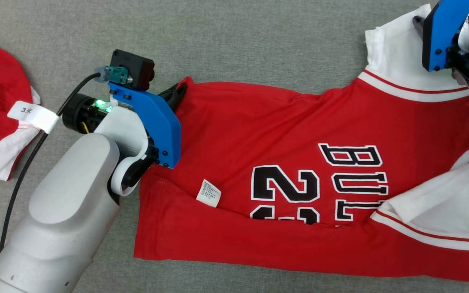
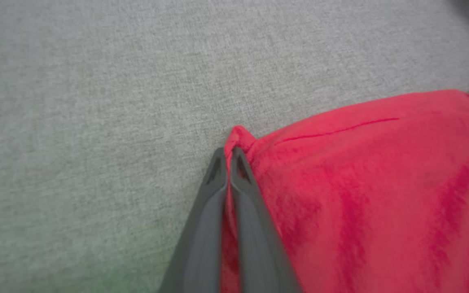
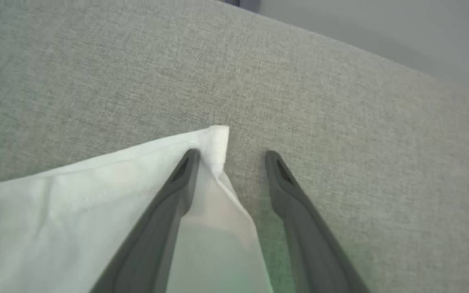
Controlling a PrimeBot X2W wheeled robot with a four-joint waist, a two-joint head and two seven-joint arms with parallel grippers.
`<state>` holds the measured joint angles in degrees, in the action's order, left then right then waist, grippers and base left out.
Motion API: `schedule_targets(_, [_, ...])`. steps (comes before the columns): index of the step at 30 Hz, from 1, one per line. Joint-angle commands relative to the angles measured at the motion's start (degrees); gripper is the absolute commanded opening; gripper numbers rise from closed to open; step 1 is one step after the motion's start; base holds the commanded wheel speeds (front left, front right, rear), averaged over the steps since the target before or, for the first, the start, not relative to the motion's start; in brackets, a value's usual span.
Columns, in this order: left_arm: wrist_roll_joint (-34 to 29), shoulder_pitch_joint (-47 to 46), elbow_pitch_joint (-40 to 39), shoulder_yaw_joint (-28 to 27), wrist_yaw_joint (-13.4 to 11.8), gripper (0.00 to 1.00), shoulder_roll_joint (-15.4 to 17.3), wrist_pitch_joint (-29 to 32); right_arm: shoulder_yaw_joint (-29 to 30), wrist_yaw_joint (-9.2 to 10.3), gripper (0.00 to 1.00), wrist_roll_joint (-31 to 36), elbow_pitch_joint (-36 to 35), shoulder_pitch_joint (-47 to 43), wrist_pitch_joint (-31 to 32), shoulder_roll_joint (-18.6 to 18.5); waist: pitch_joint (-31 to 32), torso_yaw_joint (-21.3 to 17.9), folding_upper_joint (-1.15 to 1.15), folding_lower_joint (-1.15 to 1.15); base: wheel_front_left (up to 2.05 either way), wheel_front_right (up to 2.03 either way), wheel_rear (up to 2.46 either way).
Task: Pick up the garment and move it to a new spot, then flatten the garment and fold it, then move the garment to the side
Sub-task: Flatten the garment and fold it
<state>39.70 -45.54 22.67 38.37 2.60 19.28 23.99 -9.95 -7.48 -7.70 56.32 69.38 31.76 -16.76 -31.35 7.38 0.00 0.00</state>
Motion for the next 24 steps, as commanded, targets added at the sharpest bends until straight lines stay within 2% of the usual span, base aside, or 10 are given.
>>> schedule_targets(1, [-0.14,0.96,1.72,1.29,0.38,0.0,-0.72,0.29,0.09,-0.03,0.86,0.7,1.27,-0.64,0.7,0.61,-0.7,0.75,0.0,0.0,0.0,0.0,0.0])
schedule_targets(2, [0.01,0.93,1.95,1.22,0.46,0.0,-0.94,-0.06,0.22,-0.03,0.82,0.82,1.54,-0.79,0.61,0.72,-0.74,0.8,0.0,0.0,0.0,0.0,0.0])
schedule_targets(4, [0.09,0.79,2.64,1.14,0.44,0.0,-1.06,-0.54,0.17,-0.02,0.36,1.05,1.88,-1.13,0.32,1.11,-0.71,0.68,0.0,0.0,0.0,0.0,0.0])
schedule_targets(5, [0.24,0.84,2.98,0.96,0.32,0.0,-1.12,-1.04,-0.03,-0.02,0.0,0.91,2.0,-1.31,0.31,1.36,-0.64,0.52,0.0,0.0,0.0,0.0,0.0])
schedule_targets(9, [0.79,1.47,3.86,-0.15,-0.29,0.0,-1.16,-2.7,-1.09,-0.02,0.0,-0.09,0.78,-1.2,-1.86,1.22,-0.28,-0.41,0.0,0.0,0.0,0.0,0.0])
schedule_targets(17, [2.24,3.17,5.15,-4.2,-2.68,0.0,-0.95,-9.62,0.66,-0.02,0.0,-2.96,-1.7,-2.38,-9.33,0.53,2.18,-2.14,0.0,0.0,0.0,0.0,0.0])
schedule_targets(24, [5.58,6.1,7.08,-7.86,-2.7,0.0,-2.27,-15.73,0.52,-0.01,0.0,-8.47,-3.57,-6.09,-13.83,-0.39,6.09,-3.8,0.0,0.0,0.0,0.0,0.0])
